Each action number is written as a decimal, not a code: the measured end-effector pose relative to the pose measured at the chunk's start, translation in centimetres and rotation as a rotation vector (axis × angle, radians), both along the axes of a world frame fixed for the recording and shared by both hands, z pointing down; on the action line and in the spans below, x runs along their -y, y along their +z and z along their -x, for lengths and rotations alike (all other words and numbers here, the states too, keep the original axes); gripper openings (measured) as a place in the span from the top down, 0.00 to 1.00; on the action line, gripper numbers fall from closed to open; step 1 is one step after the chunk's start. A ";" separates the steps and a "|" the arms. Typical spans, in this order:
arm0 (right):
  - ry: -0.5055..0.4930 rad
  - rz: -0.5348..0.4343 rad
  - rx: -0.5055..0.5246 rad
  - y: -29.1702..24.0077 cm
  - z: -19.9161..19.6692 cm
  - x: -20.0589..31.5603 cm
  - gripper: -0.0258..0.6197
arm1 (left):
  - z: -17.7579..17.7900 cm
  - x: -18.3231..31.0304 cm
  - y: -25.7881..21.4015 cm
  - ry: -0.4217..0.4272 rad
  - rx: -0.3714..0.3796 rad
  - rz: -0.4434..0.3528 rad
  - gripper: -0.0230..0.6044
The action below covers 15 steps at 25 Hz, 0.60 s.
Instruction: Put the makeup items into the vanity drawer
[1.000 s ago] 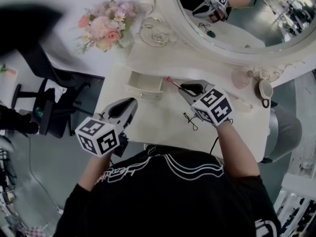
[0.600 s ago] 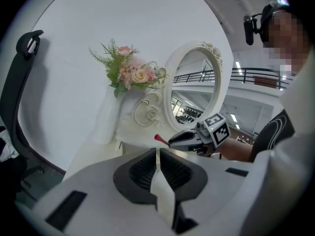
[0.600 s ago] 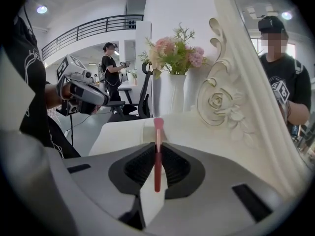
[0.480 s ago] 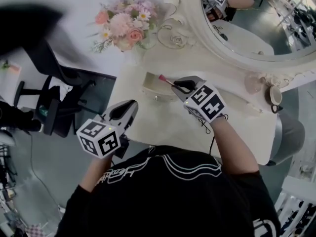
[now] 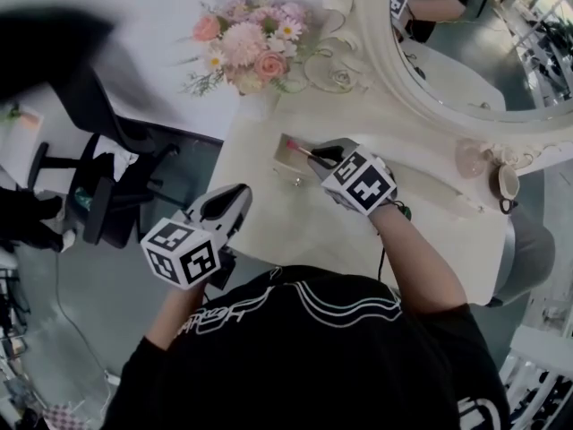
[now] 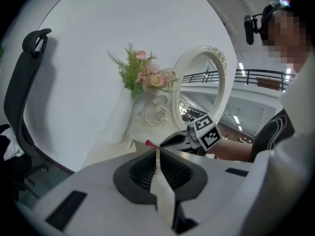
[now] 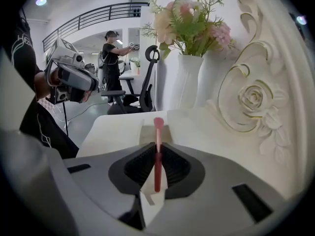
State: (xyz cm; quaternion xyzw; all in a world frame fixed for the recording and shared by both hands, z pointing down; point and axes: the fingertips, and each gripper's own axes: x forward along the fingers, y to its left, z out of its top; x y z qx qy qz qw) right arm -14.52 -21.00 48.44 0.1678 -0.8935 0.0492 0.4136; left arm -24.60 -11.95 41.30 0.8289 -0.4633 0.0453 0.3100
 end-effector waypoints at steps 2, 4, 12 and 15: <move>-0.004 0.006 -0.015 0.6 0.4 0.1 0.86 | 0.4 0.1 0.1 -0.002 -0.002 0.003 0.89; -0.007 0.009 -0.034 1.1 0.7 0.2 0.86 | 0.8 0.1 0.3 -0.003 -0.005 0.005 0.89; -0.016 0.028 -0.071 2.8 1.1 0.2 0.86 | 1.6 0.0 1.0 -0.008 -0.013 0.019 0.89; -0.009 0.047 -0.046 2.8 1.3 0.1 0.85 | 2.1 0.0 1.3 -0.016 -0.010 0.019 0.89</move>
